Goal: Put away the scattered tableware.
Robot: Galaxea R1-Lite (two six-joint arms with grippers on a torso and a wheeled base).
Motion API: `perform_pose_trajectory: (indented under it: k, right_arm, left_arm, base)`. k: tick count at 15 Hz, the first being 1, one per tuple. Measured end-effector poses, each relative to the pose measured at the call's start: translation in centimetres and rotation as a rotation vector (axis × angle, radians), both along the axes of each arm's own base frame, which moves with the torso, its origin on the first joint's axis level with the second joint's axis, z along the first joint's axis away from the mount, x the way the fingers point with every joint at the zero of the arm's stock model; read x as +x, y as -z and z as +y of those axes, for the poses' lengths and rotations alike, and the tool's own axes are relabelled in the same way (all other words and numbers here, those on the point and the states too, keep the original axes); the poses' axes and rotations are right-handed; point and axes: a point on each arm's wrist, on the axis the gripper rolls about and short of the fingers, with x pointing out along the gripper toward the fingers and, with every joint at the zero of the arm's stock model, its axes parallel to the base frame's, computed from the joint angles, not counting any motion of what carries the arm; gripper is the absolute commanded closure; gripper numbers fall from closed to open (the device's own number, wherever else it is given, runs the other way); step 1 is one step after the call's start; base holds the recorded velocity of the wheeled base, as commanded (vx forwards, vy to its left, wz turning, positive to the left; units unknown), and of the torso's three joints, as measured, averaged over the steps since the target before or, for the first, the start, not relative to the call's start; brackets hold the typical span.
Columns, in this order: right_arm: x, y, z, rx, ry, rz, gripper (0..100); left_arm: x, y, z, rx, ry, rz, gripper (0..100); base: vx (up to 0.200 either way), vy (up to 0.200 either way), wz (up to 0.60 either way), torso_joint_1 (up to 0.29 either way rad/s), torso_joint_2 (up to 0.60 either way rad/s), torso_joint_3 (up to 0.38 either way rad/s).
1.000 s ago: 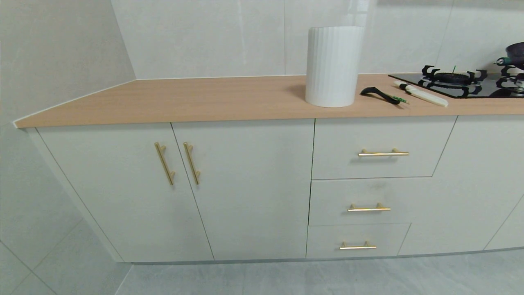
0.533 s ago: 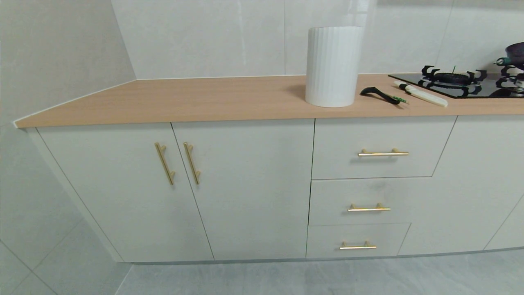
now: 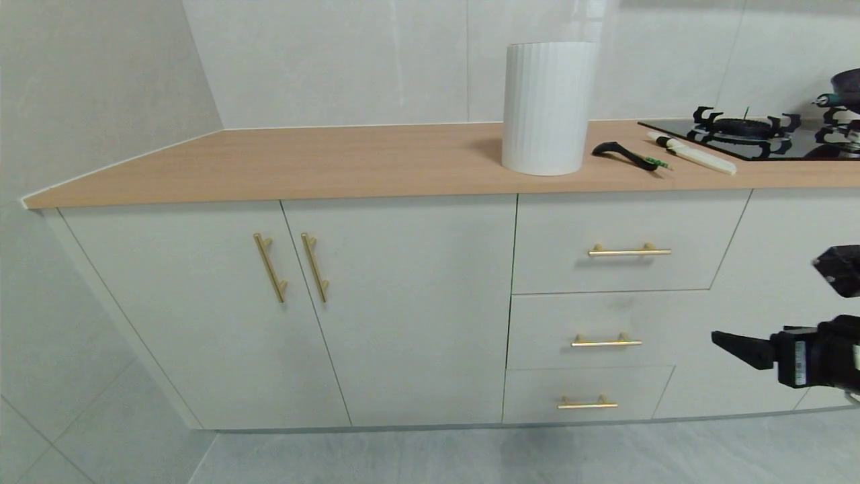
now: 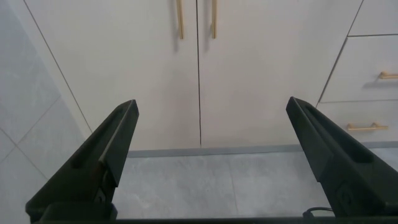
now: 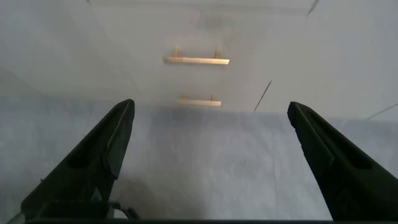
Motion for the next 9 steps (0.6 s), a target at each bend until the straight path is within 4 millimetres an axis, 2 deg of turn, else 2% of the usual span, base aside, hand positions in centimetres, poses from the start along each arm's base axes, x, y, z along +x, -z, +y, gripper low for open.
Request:
perform_pose_trajectory:
  k: [2, 5, 9]
  right_arm:
    - [4.0, 2.2, 0.3, -0.004, -0.008, 0.09, 0]
    - [8.6, 5.6, 1.3, -0.013, -0.032, 0.159, 0]
    - [12.6, 9.8, 2.2, -0.017, -0.046, 0.16, 0]
  left_arm:
    - [0.0, 0.0, 0.0, 0.0, 0.0, 0.0, 0]
    - [0.0, 0.0, 0.0, 0.0, 0.0, 0.0, 0]
    - [0.0, 0.0, 0.0, 0.0, 0.0, 0.0, 0]
  base:
    - [0.0, 0.0, 0.0, 0.0, 0.0, 0.0]
    - [0.0, 0.0, 0.0, 0.0, 0.0, 0.0]
    - [0.0, 0.0, 0.0, 0.0, 0.0, 0.0]
